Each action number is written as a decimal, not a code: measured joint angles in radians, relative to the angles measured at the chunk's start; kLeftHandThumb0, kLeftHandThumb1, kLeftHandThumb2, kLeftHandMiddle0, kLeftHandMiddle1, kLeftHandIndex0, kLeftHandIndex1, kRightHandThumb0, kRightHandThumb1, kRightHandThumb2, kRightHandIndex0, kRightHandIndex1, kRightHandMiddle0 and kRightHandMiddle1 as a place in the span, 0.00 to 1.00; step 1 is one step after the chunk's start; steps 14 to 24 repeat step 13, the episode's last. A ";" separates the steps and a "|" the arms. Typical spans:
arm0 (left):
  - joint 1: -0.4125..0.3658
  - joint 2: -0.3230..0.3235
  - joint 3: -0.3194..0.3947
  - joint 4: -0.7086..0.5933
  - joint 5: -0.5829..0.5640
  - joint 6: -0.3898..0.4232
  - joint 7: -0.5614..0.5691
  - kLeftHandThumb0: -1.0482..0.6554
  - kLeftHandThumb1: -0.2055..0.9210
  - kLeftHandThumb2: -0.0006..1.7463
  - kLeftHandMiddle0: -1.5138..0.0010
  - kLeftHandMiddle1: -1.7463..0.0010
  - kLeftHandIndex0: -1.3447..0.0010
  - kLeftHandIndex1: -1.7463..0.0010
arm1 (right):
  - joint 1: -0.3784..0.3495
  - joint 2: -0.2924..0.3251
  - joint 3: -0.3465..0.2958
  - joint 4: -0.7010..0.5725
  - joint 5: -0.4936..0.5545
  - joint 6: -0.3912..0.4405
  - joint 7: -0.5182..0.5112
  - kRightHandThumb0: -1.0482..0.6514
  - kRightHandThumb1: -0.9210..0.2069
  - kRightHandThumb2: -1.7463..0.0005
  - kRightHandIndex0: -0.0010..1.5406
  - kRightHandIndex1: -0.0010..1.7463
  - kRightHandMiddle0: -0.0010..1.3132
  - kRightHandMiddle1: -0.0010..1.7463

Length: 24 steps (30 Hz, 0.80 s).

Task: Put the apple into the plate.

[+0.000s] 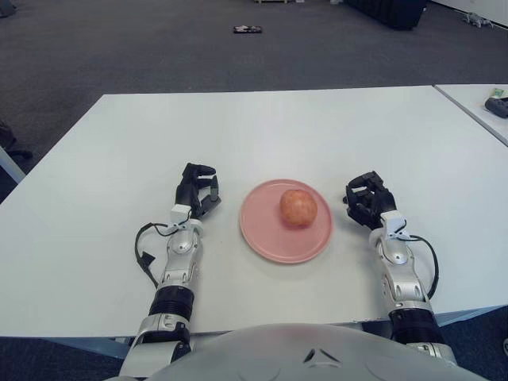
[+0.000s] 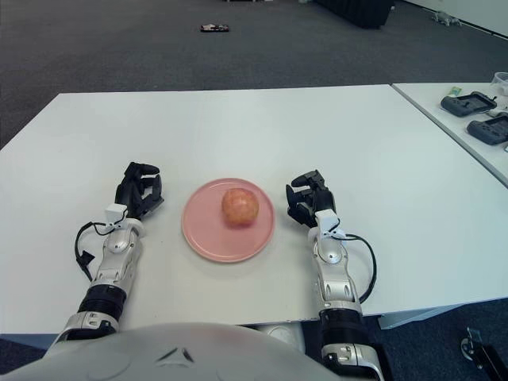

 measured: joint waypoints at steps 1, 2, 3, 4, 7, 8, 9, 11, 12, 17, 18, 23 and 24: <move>0.000 0.000 0.000 0.000 0.000 -0.001 0.000 0.40 0.83 0.45 0.71 0.02 0.78 0.00 | -0.001 0.000 0.000 0.003 0.000 -0.002 0.000 0.40 0.12 0.58 0.31 0.77 0.20 1.00; 0.000 0.000 0.000 0.000 0.002 -0.001 0.001 0.40 0.83 0.46 0.71 0.01 0.77 0.00 | -0.002 0.000 0.000 0.006 0.000 -0.005 0.000 0.40 0.12 0.58 0.31 0.78 0.20 1.00; 0.001 0.000 0.000 0.000 0.004 -0.001 0.002 0.40 0.83 0.46 0.71 0.01 0.77 0.00 | -0.003 0.000 0.000 0.009 0.000 -0.008 -0.001 0.40 0.12 0.58 0.32 0.78 0.20 1.00; 0.001 0.000 0.000 0.000 0.006 0.000 0.002 0.40 0.82 0.46 0.71 0.01 0.77 0.00 | -0.004 0.000 0.000 0.012 0.000 -0.010 -0.001 0.40 0.12 0.58 0.32 0.78 0.21 1.00; 0.001 0.001 0.000 -0.002 0.014 0.005 0.004 0.40 0.82 0.47 0.71 0.00 0.77 0.00 | -0.009 0.000 0.000 0.021 0.000 -0.016 -0.002 0.40 0.13 0.58 0.33 0.78 0.21 1.00; 0.001 0.001 0.000 -0.002 0.015 0.006 0.004 0.40 0.82 0.47 0.71 0.00 0.77 0.00 | -0.011 0.000 0.000 0.024 0.000 -0.017 -0.003 0.40 0.13 0.58 0.33 0.78 0.21 1.00; 0.001 0.001 0.000 -0.003 0.016 0.006 0.005 0.40 0.82 0.47 0.70 0.00 0.77 0.00 | -0.012 0.000 0.000 0.027 0.000 -0.017 -0.005 0.40 0.13 0.58 0.34 0.78 0.21 1.00; 0.003 0.001 0.000 -0.004 0.017 0.007 0.006 0.39 0.82 0.47 0.69 0.00 0.77 0.00 | -0.014 -0.001 0.000 0.029 -0.001 -0.018 -0.007 0.40 0.13 0.58 0.33 0.78 0.21 1.00; 0.004 0.000 0.000 -0.006 0.017 0.006 0.006 0.39 0.81 0.47 0.69 0.00 0.77 0.00 | -0.015 -0.001 0.000 0.030 -0.001 -0.018 -0.009 0.40 0.13 0.58 0.33 0.78 0.21 1.00; 0.005 0.000 0.000 -0.007 0.017 0.007 0.006 0.39 0.81 0.47 0.70 0.00 0.76 0.00 | -0.015 -0.002 0.000 0.030 -0.001 -0.018 -0.010 0.40 0.13 0.58 0.32 0.78 0.21 1.00; 0.005 0.000 0.000 -0.007 0.017 0.007 0.006 0.39 0.81 0.47 0.70 0.00 0.76 0.00 | -0.015 -0.002 0.000 0.030 -0.001 -0.018 -0.010 0.40 0.13 0.58 0.32 0.78 0.21 1.00; 0.005 0.000 0.000 -0.007 0.017 0.007 0.006 0.39 0.81 0.47 0.70 0.00 0.76 0.00 | -0.015 -0.002 0.000 0.030 -0.001 -0.018 -0.010 0.40 0.13 0.58 0.32 0.78 0.21 1.00; 0.005 0.000 0.000 -0.007 0.017 0.007 0.006 0.39 0.81 0.47 0.70 0.00 0.76 0.00 | -0.015 -0.002 0.000 0.030 -0.001 -0.018 -0.010 0.40 0.13 0.58 0.32 0.78 0.21 1.00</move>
